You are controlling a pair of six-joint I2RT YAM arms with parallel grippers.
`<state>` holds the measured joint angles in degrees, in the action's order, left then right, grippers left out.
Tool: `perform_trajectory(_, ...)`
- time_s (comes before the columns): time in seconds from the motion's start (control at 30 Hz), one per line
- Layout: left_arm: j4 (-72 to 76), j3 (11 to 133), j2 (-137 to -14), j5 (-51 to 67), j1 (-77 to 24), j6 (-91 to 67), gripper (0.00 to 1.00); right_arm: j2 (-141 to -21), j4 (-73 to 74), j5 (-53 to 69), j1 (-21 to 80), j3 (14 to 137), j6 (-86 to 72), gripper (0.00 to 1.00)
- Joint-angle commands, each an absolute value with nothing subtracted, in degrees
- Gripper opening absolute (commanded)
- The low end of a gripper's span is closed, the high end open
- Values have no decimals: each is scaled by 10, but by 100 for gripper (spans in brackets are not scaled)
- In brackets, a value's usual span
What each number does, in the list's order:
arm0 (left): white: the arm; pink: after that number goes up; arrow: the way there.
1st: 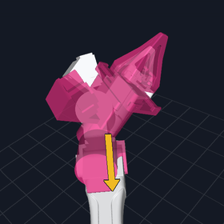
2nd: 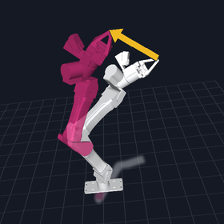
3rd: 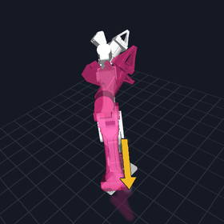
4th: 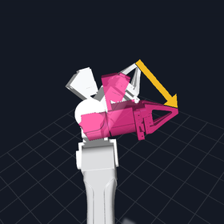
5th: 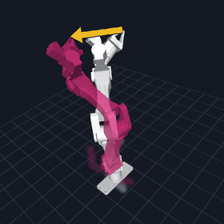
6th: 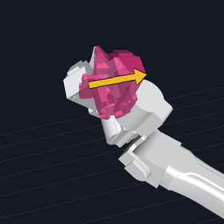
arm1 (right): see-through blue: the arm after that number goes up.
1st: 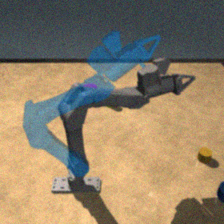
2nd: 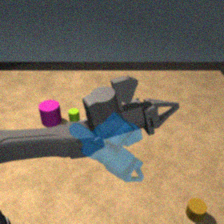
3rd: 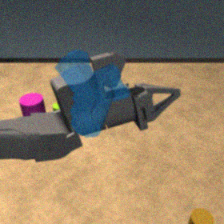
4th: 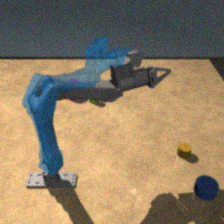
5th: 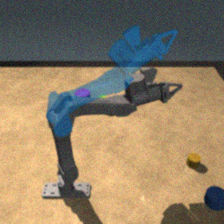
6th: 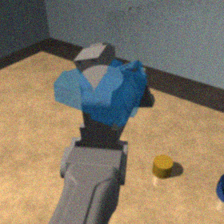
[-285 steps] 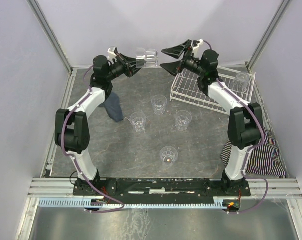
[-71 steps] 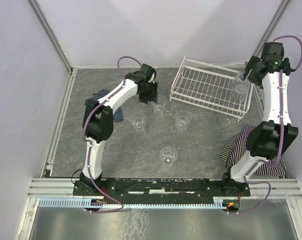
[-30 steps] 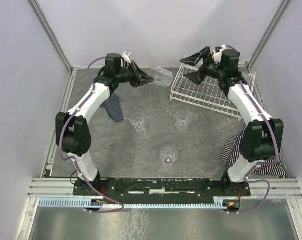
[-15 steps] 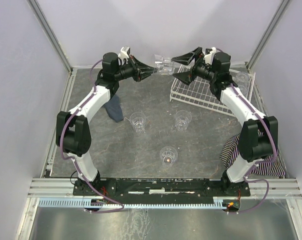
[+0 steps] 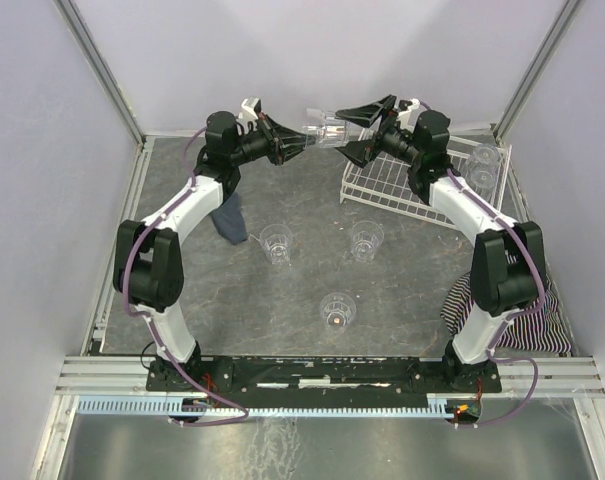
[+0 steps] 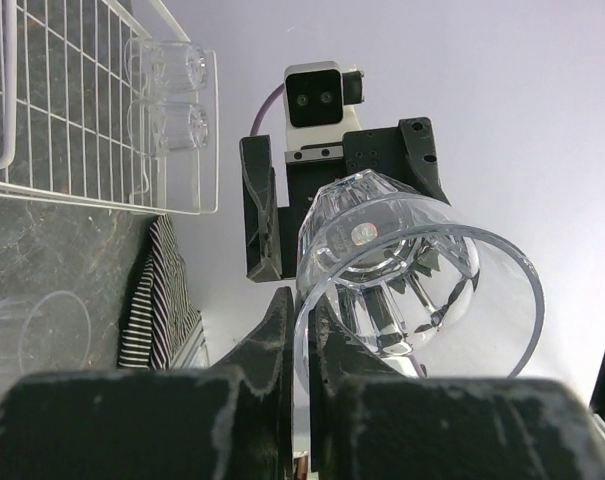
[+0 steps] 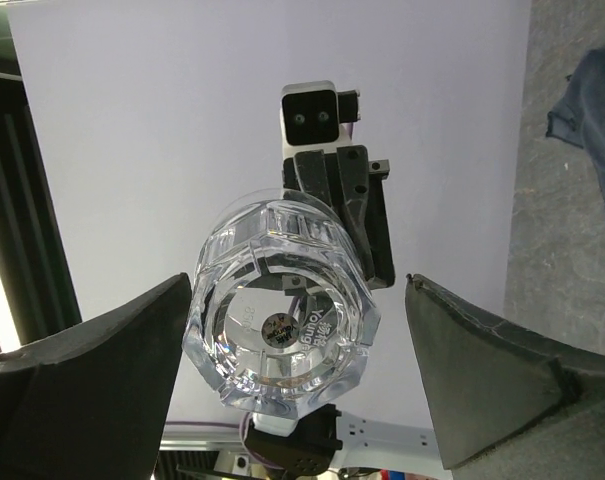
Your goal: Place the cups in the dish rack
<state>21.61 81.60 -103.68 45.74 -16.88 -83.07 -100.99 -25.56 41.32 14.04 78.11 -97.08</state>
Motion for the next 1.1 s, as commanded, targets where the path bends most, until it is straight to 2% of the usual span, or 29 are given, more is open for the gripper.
perform_trajectory(0.0, 296, 818, -1031, 475, -175, -870, 3, -1015, -323, 423, 153, 773, -1005, 91)
perform_trajectory(0.1, 304, 811, -1031, 474, -175, -875, 3, -1018, -340, 424, 155, 769, -1018, 77)
perform_trajectory(0.13, 307, 811, -1032, 473, -175, -877, 3, -1020, -345, 425, 155, 768, -1022, 69)
perform_trajectory(0.23, 308, 810, -1034, 472, -175, -877, 3, -1022, -350, 428, 155, 767, -1030, 35)
perform_trajectory(0.27, 307, 808, -1036, 472, -175, -875, 3, -1021, -343, 430, 155, 768, -1026, 17)
perform_trajectory(0.3, 306, 807, -1036, 469, -175, -874, 3, -1020, -341, 430, 155, 769, -1024, 13)
perform_trajectory(0.37, 292, 808, -1037, 464, -174, -860, 12, -1017, -330, 430, 155, 771, -1017, 2)
perform_trajectory(0.47, 241, 818, -1035, 450, -173, -817, 32, -1006, -277, 428, 151, 783, -978, 1)
perform_trajectory(0.57, 187, 830, -1035, 441, -171, -775, 47, -993, -200, 421, 140, 803, -915, 1)
perform_trajectory(0.6, 177, 831, -1035, 440, -170, -765, 55, -992, -183, 422, 133, 811, -902, 1)
perform_trajectory(0.7, 149, 825, -1031, 432, -163, -739, 60, -991, -140, 422, 108, 828, -871, 1)
perform_trajectory(0.77, 122, 821, -1027, 427, -158, -709, 67, -991, -82, 421, 84, 849, -831, 1)
perform_trajectory(0.93, 19, 823, -1019, 403, -145, -621, 68, -1006, 105, 397, 34, 939, -683, 1)
perform_trajectory(1.07, -49, 833, -1022, 387, -140, -565, 68, -1037, 279, 326, 11, 1049, -537, 1)
